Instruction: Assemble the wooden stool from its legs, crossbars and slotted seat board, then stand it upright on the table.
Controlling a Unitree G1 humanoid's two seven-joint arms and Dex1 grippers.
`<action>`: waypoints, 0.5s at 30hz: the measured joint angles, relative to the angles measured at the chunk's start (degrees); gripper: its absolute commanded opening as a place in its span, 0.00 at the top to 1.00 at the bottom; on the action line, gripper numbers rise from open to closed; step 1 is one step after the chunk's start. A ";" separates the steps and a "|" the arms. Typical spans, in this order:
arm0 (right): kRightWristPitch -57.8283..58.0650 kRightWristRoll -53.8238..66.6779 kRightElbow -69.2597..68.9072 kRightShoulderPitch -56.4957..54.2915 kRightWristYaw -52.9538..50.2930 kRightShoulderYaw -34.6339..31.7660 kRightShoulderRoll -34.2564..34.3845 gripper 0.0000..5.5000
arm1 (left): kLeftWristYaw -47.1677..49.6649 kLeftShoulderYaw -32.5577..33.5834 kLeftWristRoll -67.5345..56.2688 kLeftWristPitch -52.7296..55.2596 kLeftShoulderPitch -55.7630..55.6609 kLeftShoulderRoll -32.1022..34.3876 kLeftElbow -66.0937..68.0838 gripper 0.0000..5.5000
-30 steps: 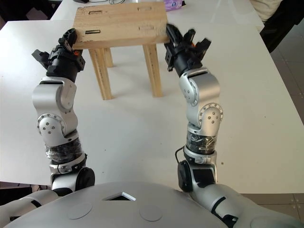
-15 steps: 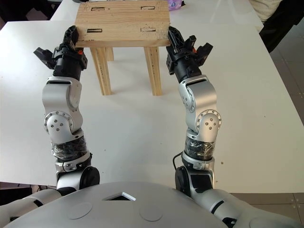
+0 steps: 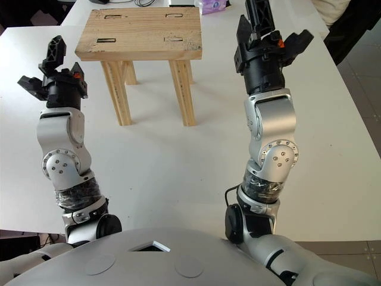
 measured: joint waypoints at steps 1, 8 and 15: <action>0.21 -0.23 0.28 -0.24 0.80 -0.39 -0.87 0.19 | -0.16 0.35 0.02 0.02 0.00 0.19 -0.05 0.10; 2.30 -23.64 10.87 -7.45 8.48 3.65 -12.69 0.16 | -3.89 1.72 18.34 0.05 -1.39 12.68 4.59 0.07; -2.21 -52.73 25.97 -8.39 7.02 9.65 -18.69 0.16 | -3.01 -4.59 52.61 -2.97 -0.10 23.07 11.93 0.07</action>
